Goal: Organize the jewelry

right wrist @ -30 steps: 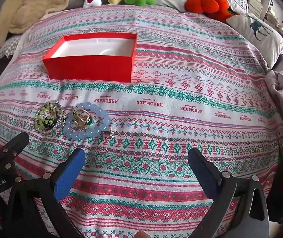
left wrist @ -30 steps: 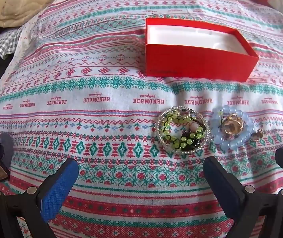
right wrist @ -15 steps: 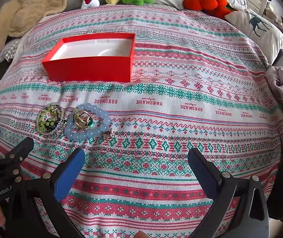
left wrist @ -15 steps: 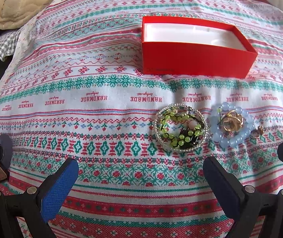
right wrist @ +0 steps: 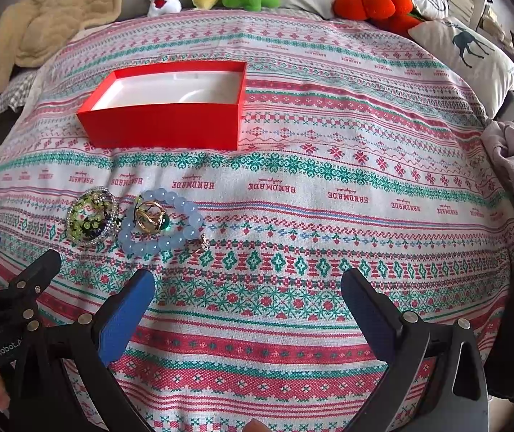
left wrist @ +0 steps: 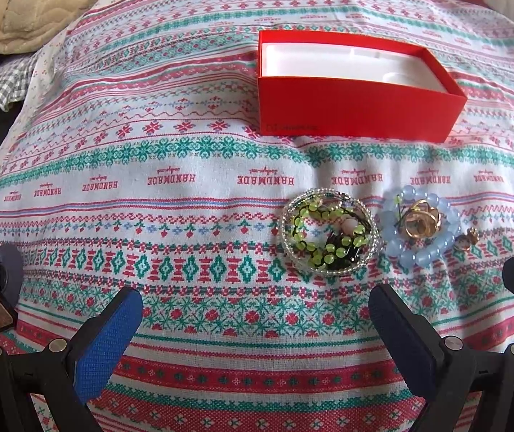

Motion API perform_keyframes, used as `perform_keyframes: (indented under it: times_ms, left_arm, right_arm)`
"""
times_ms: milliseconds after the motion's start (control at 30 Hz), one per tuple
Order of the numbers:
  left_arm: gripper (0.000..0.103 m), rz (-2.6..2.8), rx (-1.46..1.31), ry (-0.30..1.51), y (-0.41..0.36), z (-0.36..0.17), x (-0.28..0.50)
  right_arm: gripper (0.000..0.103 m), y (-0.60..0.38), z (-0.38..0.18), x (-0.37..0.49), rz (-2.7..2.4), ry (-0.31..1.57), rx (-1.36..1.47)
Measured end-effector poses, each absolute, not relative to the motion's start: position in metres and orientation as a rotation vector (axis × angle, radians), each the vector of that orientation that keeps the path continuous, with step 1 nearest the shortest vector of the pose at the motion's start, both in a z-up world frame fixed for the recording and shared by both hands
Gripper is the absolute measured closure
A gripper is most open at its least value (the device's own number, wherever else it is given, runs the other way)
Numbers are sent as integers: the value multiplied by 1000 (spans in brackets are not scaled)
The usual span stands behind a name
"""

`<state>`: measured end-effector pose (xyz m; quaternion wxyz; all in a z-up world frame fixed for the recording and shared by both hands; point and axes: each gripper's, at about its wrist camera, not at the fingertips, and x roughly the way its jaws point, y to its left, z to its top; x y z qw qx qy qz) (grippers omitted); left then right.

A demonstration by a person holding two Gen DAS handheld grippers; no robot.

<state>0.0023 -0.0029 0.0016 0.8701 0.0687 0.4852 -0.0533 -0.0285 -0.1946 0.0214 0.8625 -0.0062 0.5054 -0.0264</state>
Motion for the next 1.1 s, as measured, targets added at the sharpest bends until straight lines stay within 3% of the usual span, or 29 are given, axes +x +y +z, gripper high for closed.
perform_keyframes:
  times_ms: [1100]
  left_arm:
    - [0, -115, 152, 1011, -2, 3, 3]
  right_arm:
    - [0, -194, 21, -30, -57, 1058, -18]
